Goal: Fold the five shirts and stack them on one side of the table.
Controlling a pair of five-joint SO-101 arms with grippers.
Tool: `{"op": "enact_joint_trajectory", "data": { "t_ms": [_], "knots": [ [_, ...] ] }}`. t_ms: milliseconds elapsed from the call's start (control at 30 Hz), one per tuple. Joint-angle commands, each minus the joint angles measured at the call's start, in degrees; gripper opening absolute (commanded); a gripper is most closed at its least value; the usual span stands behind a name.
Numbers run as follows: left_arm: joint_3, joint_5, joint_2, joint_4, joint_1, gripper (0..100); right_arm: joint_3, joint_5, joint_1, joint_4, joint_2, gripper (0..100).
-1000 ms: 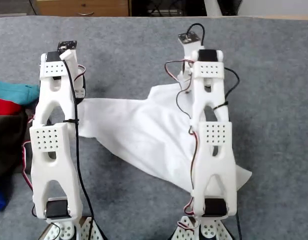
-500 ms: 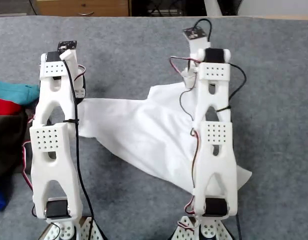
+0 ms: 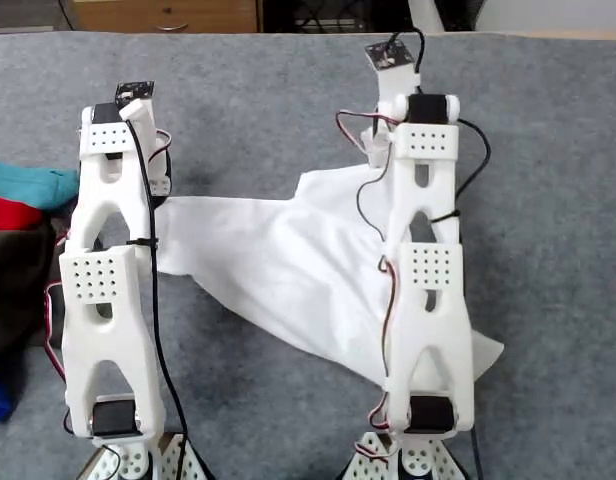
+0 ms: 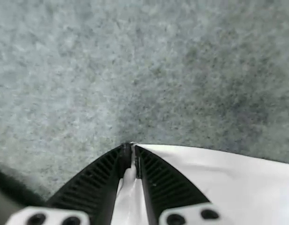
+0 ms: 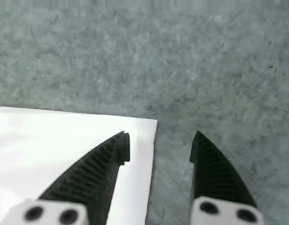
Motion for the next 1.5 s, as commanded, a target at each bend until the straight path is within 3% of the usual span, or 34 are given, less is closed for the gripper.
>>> {"op": "enact_joint_trajectory", "data": {
  "t_ms": [0, 400, 567, 833, 967, 1100, 1233, 1467],
  "knots": [
    [-0.1, 0.5, 0.3, -0.3, -0.7, 3, -1.0, -0.6, -1.1, -1.3, 1.2, 21.6],
    [-0.1, 0.5, 0.3, -0.4, -0.7, 3, -1.1, -0.2, -3.7, -0.4, 2.8, 20.5],
    [-0.1, 0.3, 0.3, -0.3, -0.7, 3, -1.0, -0.2, -3.3, -0.4, 2.8, 1.1],
    [-0.5, 0.0, 0.3, -0.4, -0.5, 3, -4.4, -0.3, -2.9, 2.8, 0.5, 1.4],
    [-1.6, 0.4, -0.4, 2.0, -0.5, 3, -3.6, -0.6, -1.7, 5.0, -5.9, 1.4],
    [-10.2, 0.5, -2.2, 10.1, 0.2, 3, 0.0, -1.4, 0.3, 5.3, -14.3, 1.4],
    [-14.3, 0.3, -6.8, 10.4, -0.1, 3, 9.1, -1.8, 0.8, 5.3, -25.5, 1.4],
    [-8.5, 0.2, -22.7, 10.4, 0.5, 3, 18.8, -1.9, 0.4, 5.2, -48.2, 1.4]
  ]
}}
